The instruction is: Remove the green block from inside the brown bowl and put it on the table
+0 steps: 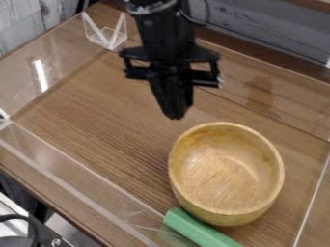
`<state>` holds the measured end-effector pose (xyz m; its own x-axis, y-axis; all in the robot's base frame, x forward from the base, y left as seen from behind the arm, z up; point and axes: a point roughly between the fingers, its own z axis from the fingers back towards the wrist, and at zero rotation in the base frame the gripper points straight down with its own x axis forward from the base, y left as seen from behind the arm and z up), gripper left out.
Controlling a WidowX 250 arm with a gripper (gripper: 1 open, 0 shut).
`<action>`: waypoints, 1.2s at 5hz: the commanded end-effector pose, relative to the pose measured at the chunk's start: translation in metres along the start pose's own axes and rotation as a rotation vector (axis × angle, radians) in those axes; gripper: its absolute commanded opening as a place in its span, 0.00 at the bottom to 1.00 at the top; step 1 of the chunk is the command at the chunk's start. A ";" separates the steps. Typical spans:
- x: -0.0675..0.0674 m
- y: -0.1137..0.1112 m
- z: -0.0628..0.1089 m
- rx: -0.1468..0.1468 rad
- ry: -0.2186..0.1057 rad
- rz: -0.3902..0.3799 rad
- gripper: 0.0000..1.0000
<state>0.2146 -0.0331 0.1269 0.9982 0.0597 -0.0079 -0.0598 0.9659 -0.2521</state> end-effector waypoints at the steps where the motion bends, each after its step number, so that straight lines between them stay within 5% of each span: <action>1: 0.002 -0.007 -0.001 -0.001 -0.037 -0.003 1.00; 2: 0.000 -0.010 -0.004 0.001 -0.044 -0.004 0.00; 6: -0.004 -0.007 -0.002 0.008 -0.085 -0.012 0.00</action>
